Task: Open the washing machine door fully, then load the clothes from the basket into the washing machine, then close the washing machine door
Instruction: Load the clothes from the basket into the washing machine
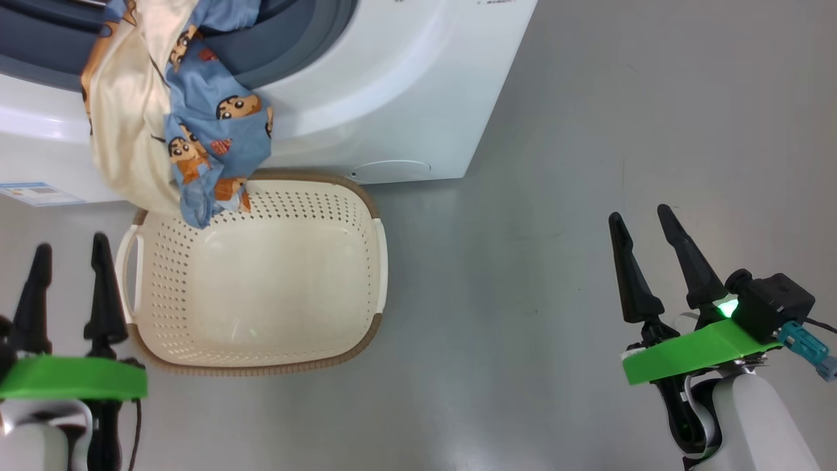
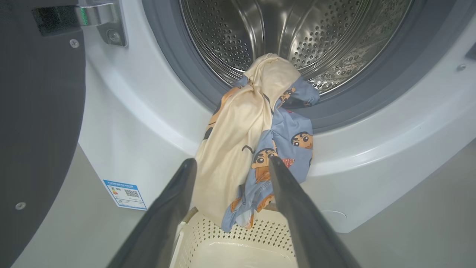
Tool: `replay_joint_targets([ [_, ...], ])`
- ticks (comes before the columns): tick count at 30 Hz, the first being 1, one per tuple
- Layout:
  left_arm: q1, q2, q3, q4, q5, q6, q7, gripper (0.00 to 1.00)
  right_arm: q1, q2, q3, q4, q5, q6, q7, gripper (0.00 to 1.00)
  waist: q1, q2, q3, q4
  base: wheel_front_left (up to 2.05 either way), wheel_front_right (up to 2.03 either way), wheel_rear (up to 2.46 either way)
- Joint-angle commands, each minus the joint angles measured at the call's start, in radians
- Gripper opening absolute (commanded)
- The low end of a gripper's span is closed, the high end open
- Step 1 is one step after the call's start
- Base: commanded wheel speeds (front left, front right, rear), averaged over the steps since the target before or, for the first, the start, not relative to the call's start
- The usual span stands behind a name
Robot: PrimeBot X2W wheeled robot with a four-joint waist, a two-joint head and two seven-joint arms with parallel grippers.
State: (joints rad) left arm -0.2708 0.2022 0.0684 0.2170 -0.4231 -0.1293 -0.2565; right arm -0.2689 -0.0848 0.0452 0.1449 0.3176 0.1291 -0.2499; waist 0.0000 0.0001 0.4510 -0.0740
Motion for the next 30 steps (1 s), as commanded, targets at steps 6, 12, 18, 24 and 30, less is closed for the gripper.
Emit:
replay_joint_targets([
  [6,0.057,0.006,0.050,-0.051,0.016,-0.001,-0.005,1.00,0.024,-0.007,0.019,-0.019,0.002,0.002,-0.012,1.00,0.0000,-0.0001,-0.010,0.005,0.00,0.00,0.00],
  [12,0.056,0.006,0.038,-0.042,0.012,-0.001,-0.005,1.00,0.026,-0.009,0.025,-0.018,0.004,0.002,-0.012,1.00,0.0000,-0.0001,-0.012,0.005,0.00,0.00,0.00],
  [18,0.016,0.036,-0.013,0.022,-0.018,-0.001,-0.005,1.00,0.018,-0.004,0.029,-0.020,0.004,0.002,-0.012,1.00,0.0000,-0.0001,0.005,-0.001,0.00,0.00,0.00],
  [24,-0.051,0.075,-0.068,0.119,-0.050,-0.001,-0.005,1.00,0.006,0.004,0.037,-0.024,0.003,0.002,-0.012,1.00,0.0000,-0.0001,0.029,-0.014,0.00,0.00,0.00],
  [30,-0.155,0.114,-0.152,0.234,-0.117,-0.001,-0.005,1.00,-0.005,0.013,0.047,-0.028,-0.001,0.002,-0.012,1.00,0.0000,-0.0001,0.069,-0.035,0.00,0.00,0.00],
])
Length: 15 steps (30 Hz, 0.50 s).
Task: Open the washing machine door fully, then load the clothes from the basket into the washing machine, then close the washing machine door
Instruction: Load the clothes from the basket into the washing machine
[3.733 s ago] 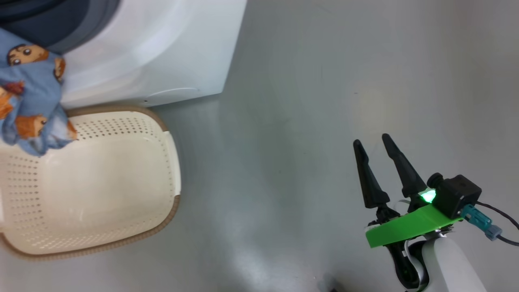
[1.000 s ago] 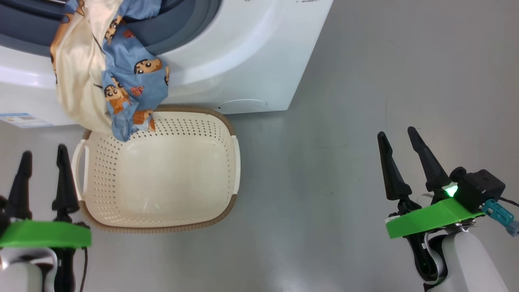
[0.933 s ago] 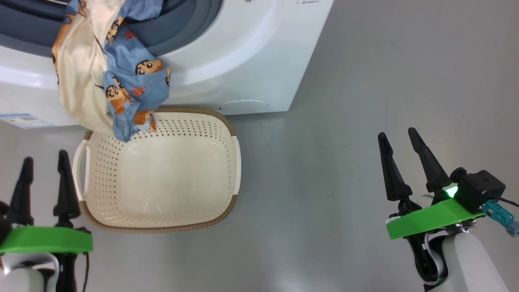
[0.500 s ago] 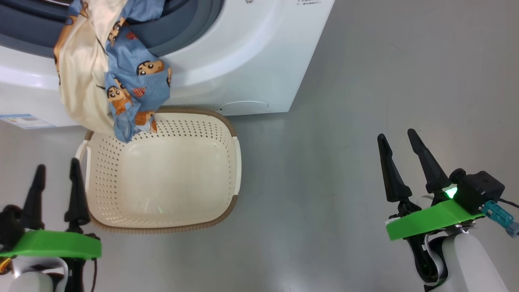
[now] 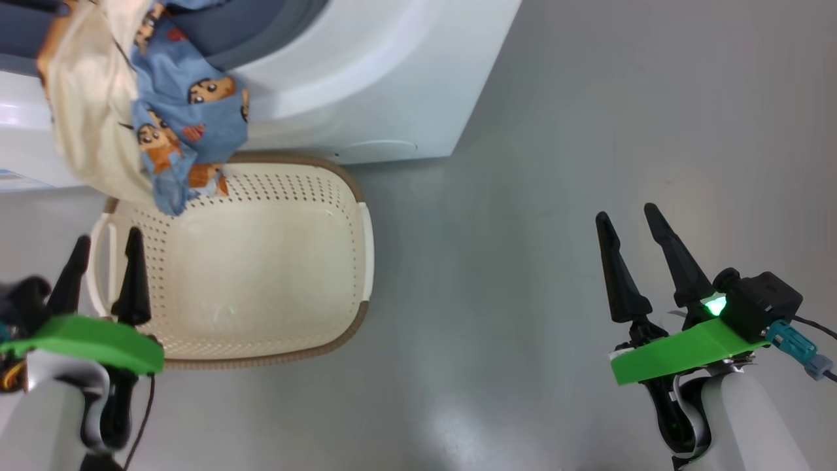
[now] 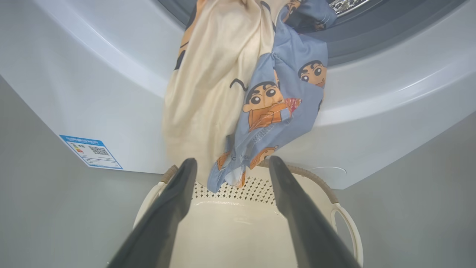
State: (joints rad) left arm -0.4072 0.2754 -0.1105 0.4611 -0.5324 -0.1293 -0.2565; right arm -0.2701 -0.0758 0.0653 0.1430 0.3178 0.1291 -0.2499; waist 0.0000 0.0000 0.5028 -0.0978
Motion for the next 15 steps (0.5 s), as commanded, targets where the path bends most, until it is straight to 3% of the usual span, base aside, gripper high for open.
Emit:
replay_joint_targets([
  [1,-0.038,0.049,0.010,0.010,-0.018,-0.001,-0.005,1.00,-0.007,0.005,0.028,-0.028,-0.003,0.002,-0.012,1.00,0.0000,0.0000,0.025,-0.015,0.00,0.00,0.00],
  [15,-0.319,0.163,-0.220,0.243,-0.187,-0.001,-0.005,1.00,-0.058,0.016,0.049,-0.055,-0.022,0.002,-0.012,1.00,0.0000,0.0000,0.158,-0.070,0.00,0.00,0.00],
])
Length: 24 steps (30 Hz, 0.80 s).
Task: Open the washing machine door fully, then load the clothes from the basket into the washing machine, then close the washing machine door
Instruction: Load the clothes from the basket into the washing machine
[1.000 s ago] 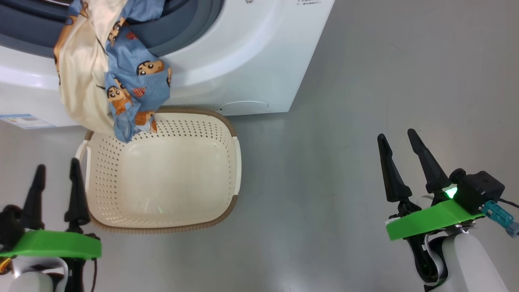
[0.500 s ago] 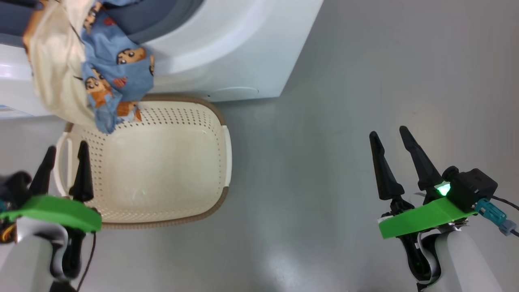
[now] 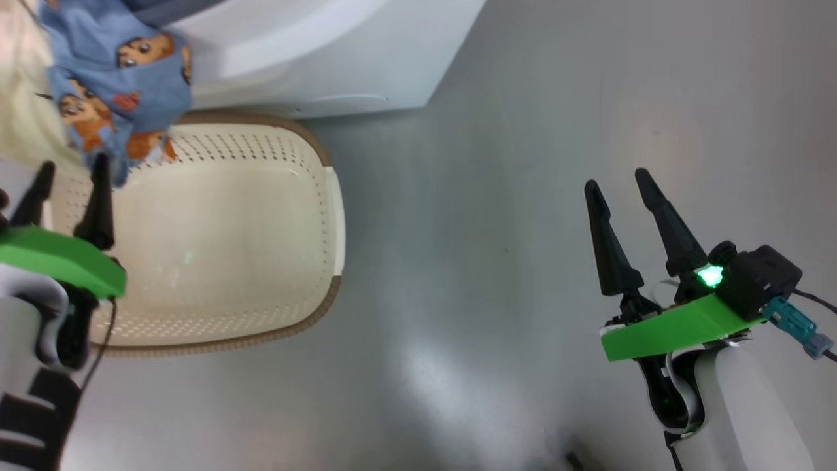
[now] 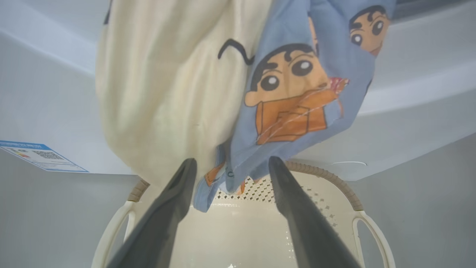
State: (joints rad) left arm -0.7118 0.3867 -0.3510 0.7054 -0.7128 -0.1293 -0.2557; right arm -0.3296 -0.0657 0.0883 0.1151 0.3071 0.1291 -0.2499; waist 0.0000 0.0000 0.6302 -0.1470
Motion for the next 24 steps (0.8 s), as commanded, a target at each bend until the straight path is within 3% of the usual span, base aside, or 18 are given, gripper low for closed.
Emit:
replay_joint_targets([
  [1,-0.031,0.060,0.010,0.014,-0.014,-0.001,-0.006,1.00,-0.002,0.006,0.028,-0.029,-0.012,0.002,-0.012,1.00,0.0000,0.0000,0.039,-0.024,0.00,0.00,0.00],
  [10,-0.160,0.109,-0.056,0.136,-0.084,-0.001,-0.006,1.00,-0.031,0.012,0.053,-0.042,-0.017,0.002,-0.012,1.00,0.0000,0.0000,0.101,-0.051,0.00,0.00,0.00],
  [22,-0.239,0.151,-0.091,0.175,-0.122,-0.001,-0.006,1.00,-0.050,0.015,0.084,-0.044,-0.023,0.002,-0.012,1.00,0.0000,0.0000,0.130,-0.076,0.00,0.00,0.00],
  [23,-0.243,0.153,-0.094,0.175,-0.123,-0.001,-0.006,0.93,-0.050,0.015,0.084,-0.044,-0.023,0.002,-0.012,1.00,0.0000,0.0000,0.130,-0.078,0.00,0.00,0.00],
  [24,-0.247,0.154,-0.094,0.174,-0.125,-0.001,-0.006,0.62,-0.050,0.015,0.084,-0.045,-0.023,0.002,-0.012,1.00,0.0000,0.0000,0.130,-0.079,0.00,0.00,0.00],
])
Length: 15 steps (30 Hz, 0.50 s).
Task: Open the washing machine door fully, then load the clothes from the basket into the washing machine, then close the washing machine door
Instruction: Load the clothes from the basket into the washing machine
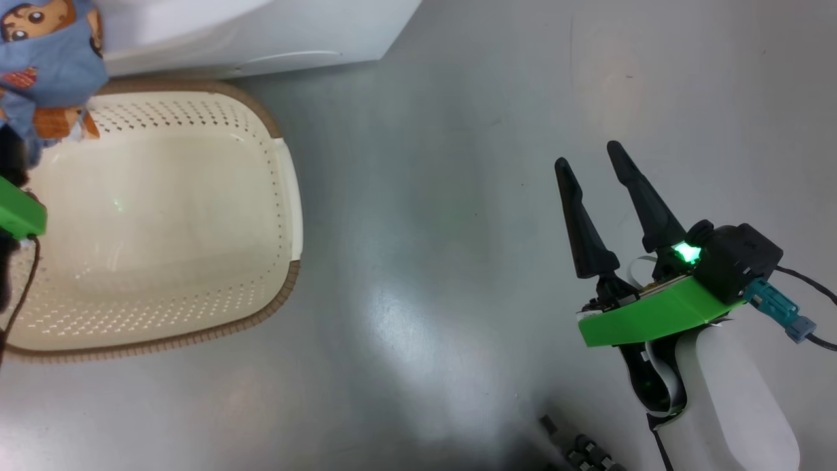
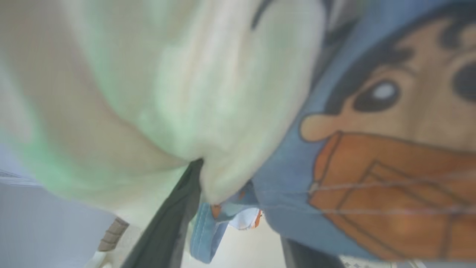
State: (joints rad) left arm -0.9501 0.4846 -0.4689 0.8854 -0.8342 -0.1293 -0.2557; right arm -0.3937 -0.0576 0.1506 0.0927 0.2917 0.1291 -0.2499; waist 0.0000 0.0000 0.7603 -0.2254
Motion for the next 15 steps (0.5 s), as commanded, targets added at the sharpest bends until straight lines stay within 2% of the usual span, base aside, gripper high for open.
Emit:
replay_joint_targets([
  [1,-0.012,0.057,0.020,-0.007,-0.004,-0.001,-0.006,0.44,0.015,0.007,0.022,-0.023,-0.008,0.002,-0.012,1.00,0.0000,0.0000,0.000,-0.002,0.00,0.00,0.00],
  [2,-0.017,0.059,0.019,-0.009,-0.005,-0.001,-0.006,0.15,0.016,0.007,0.022,-0.023,-0.009,0.002,-0.012,1.00,0.0000,0.0000,-0.001,-0.003,0.00,0.00,0.00],
  [3,-0.021,0.059,0.022,-0.014,-0.009,-0.001,-0.006,0.00,0.016,0.007,0.022,-0.023,-0.010,0.002,-0.012,1.00,0.0000,0.0000,-0.001,-0.003,0.00,0.00,0.00],
  [15,0.024,0.025,0.047,-0.125,-0.027,-0.001,-0.006,0.00,0.020,0.007,-0.008,-0.027,-0.003,0.002,-0.012,1.00,0.0000,0.0000,-0.034,0.033,0.00,0.00,0.00],
])
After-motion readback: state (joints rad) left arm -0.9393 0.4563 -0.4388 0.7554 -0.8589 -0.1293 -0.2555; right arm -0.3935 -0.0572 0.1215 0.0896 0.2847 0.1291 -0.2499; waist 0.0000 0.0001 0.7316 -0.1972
